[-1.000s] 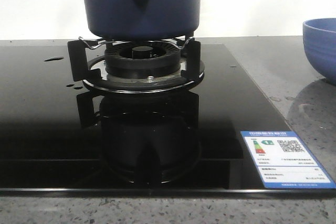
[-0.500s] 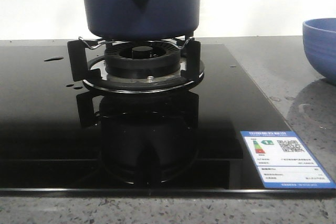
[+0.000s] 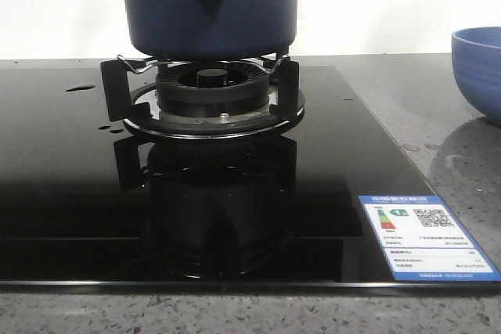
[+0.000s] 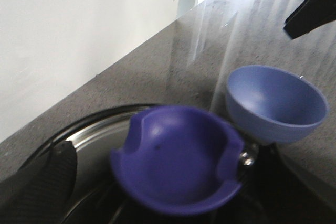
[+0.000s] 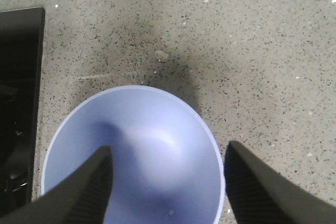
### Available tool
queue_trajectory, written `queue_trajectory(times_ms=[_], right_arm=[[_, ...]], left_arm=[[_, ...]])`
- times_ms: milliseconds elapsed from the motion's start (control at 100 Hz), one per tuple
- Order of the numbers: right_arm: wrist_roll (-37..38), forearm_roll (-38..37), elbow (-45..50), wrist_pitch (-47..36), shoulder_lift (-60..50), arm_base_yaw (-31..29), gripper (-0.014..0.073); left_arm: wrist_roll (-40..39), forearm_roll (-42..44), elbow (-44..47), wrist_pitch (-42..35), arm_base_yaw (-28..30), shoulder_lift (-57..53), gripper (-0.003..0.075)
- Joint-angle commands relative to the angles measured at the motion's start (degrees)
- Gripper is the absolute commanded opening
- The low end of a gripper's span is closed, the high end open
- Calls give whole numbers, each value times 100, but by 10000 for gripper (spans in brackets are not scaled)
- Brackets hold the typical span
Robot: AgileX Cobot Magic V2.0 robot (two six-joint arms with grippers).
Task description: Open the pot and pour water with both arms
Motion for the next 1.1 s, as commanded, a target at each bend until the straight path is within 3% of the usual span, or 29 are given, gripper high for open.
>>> queue_trajectory(times_ms=[0, 300, 390, 480, 590, 620, 750, 930, 1090], right_arm=[[-7, 136, -185, -241, -185, -34, 414], [-47, 611, -185, -376, -185, -34, 412], [-292, 1112, -185, -481, -195, -34, 357], [-708, 1959, -185, -604, -246, -34, 209], [-1412, 3313, -148, -818, -342, -23, -49], [-1589, 3661, -130, -913, -396, -23, -71], [-2561, 4671, 59, -1596, -716, 167, -54], [-3779, 4705, 636, -3126, -1605, 787, -54], [-4478, 4705, 1745, -4416, -2608, 1258, -55]], left_arm=[[-211, -497, -360, 300, 119, -297, 642], [-811, -526, -860, 1168, 950, -620, 638], [-1119, -568, -869, 1129, 1206, -811, 582], [-1358, -568, -869, 1102, 1413, -1011, 416], [-1526, -578, -869, 1065, 1562, -1286, 73], [-1540, -578, -869, 1024, 1587, -1377, -17], [-1620, -546, -869, 567, 1586, -1774, -19], [-2196, 562, -761, -1034, 1573, -2659, -20], [-2469, 1431, 180, -2657, 1551, -3790, -20]])
